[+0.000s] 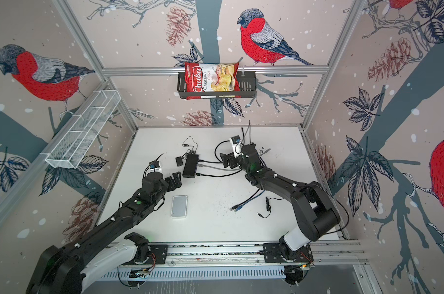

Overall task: Insert the plug into the switch port
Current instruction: 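Open both grippers and withdraw them from the switch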

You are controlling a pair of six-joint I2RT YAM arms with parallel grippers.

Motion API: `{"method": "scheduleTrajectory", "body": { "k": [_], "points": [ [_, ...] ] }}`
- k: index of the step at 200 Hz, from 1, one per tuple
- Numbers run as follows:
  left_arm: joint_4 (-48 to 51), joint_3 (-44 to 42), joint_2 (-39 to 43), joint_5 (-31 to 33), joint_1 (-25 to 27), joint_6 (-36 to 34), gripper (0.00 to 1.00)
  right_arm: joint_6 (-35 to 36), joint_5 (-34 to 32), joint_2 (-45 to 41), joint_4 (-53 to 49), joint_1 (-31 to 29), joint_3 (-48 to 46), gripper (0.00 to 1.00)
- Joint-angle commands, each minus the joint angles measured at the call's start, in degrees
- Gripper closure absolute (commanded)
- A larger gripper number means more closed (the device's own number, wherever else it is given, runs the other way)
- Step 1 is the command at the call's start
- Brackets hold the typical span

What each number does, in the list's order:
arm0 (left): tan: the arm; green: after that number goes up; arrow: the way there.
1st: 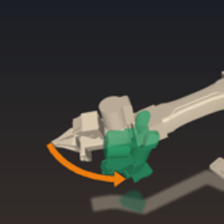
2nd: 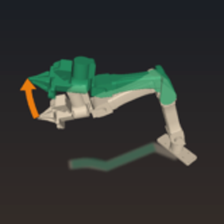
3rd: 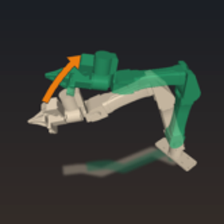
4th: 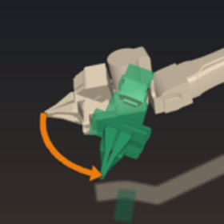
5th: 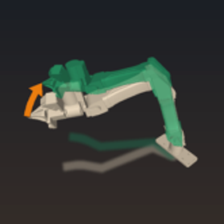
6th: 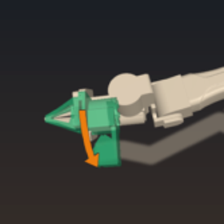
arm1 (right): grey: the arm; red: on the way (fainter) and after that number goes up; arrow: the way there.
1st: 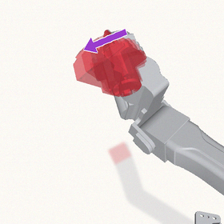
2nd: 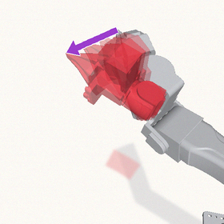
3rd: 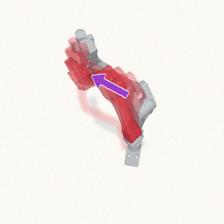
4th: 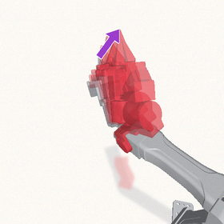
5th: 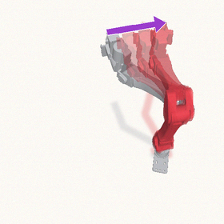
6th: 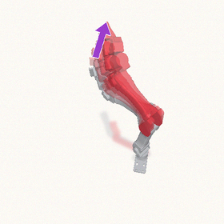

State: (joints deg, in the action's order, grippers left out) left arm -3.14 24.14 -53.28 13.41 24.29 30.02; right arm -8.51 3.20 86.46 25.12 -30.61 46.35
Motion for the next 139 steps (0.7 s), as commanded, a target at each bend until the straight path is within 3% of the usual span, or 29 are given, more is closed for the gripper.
{"method": "scheduleTrajectory", "body": {
  "k": [1, 47, 69, 88, 106, 139],
  "points": [
    [3.8, -0.7, 1.5, -2.3, 0.0, 1.8, 0.03, -17.6, -5.2, -3.7, 0.5, 4.2, -2.1, 0.01],
    [11.9, -3.1, 2.6, -7.0, 2.3, 9.7, 0.03, -16.3, -14.6, -7.5, -19.0, 7.0, 1.3, 0.01],
    [16.2, -3.4, 3.9, -5.4, 6.0, 12.5, 0.03, -17.9, -18.4, -9.5, -22.8, 8.2, 0.5, 0.01],
    [18.2, -3.6, 4.9, -4.6, 8.6, 14.2, 0.03, -18.5, -17.4, -11.4, -25.7, 10.4, -0.7, 0.01],
    [17.2, -3.9, 5.8, -4.4, 10.8, 14.1, 0.03, -25.3, -19.3, -12.7, -33.1, 13.1, -0.2, 0.01],
    [12.5, -2.5, 3.2, -3.4, 14.6, 10.0, 0.03, -26.9, -16.5, -12.8, -46.0, 15.0, 1.0, 0.01]
  ]
}}
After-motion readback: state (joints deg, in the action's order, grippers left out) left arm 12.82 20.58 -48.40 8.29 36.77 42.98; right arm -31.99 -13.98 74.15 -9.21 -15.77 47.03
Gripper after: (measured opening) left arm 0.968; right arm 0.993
